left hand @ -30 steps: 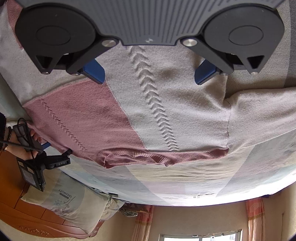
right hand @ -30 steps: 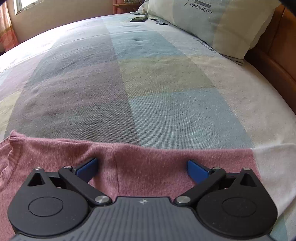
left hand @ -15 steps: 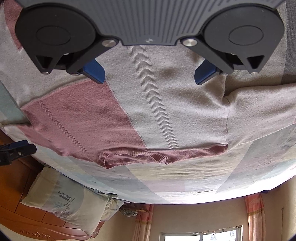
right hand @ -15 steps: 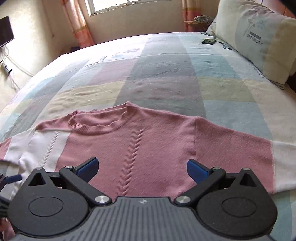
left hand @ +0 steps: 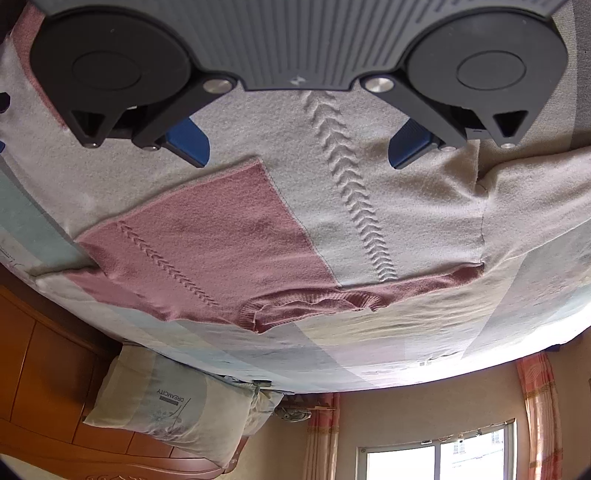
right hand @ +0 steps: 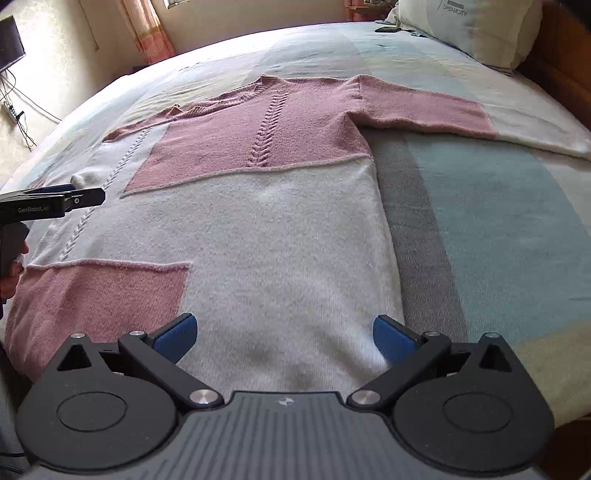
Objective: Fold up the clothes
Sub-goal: 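Lift the right gripper away from the sweater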
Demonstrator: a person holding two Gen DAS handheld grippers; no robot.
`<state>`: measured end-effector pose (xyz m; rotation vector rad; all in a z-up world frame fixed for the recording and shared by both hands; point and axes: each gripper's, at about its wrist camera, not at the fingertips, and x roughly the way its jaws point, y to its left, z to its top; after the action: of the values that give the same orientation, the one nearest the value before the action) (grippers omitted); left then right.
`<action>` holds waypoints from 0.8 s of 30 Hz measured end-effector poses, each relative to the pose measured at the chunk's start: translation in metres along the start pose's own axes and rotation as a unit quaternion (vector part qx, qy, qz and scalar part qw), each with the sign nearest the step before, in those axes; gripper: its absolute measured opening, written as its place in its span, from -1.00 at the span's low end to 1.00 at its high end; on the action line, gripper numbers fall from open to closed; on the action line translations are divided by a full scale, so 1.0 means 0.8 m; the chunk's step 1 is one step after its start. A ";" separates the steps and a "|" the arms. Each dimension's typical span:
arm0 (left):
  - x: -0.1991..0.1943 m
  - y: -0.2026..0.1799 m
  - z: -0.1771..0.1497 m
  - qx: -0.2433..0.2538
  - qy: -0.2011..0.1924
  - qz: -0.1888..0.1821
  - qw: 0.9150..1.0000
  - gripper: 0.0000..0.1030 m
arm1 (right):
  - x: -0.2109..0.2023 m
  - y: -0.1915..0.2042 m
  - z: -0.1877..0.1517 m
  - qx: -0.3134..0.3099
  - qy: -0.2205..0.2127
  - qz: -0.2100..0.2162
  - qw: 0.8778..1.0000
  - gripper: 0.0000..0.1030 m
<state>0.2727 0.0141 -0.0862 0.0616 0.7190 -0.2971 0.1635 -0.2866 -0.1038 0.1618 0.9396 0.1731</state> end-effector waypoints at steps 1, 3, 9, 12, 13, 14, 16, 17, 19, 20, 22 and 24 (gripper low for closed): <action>0.000 -0.001 -0.001 -0.002 0.001 -0.004 1.000 0.99 | -0.006 0.001 -0.009 0.007 -0.003 -0.002 1.000 1.00; 0.000 -0.004 -0.003 -0.004 0.004 -0.009 1.000 0.99 | -0.014 0.005 -0.023 0.015 -0.011 -0.008 1.000 1.00; -0.005 -0.008 -0.007 0.000 0.003 -0.011 1.000 0.99 | -0.025 0.032 -0.058 -0.016 -0.018 -0.061 0.998 1.00; -0.008 -0.007 -0.007 -0.001 0.000 -0.014 1.000 0.99 | -0.031 0.036 -0.071 -0.016 -0.003 -0.063 0.998 1.00; -0.010 -0.006 -0.007 -0.002 -0.001 -0.015 1.000 0.99 | -0.033 0.036 -0.074 -0.012 0.001 -0.063 0.998 1.00; -0.011 -0.006 -0.006 -0.003 -0.002 -0.015 1.000 0.99 | -0.036 0.037 -0.075 -0.008 0.002 -0.064 0.998 1.00; -0.012 -0.006 -0.006 -0.004 -0.004 -0.016 1.000 0.99 | -0.042 0.042 -0.072 -0.004 -0.011 -0.058 0.998 1.00; -0.013 -0.006 -0.005 -0.004 -0.004 -0.017 1.000 0.99 | -0.044 0.048 -0.067 -0.009 -0.021 -0.050 0.998 1.00; -0.013 -0.007 -0.006 -0.003 -0.002 -0.018 1.000 0.99 | -0.046 0.059 -0.058 -0.019 -0.040 -0.036 0.998 1.00; -0.012 -0.008 -0.006 -0.001 -0.001 -0.018 1.000 0.99 | -0.042 0.066 -0.052 -0.031 -0.044 -0.035 0.998 1.00; -0.013 -0.009 -0.008 0.004 0.002 -0.017 1.000 0.99 | -0.033 0.077 -0.041 -0.053 -0.049 -0.034 0.997 1.00; -0.014 -0.009 -0.010 0.010 0.002 -0.015 1.000 0.99 | -0.019 0.068 -0.037 -0.051 -0.042 -0.034 0.997 1.00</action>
<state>0.2579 0.0109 -0.0845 0.0703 0.7224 -0.3320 0.1269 -0.2347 -0.0976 0.0414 0.8489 0.1495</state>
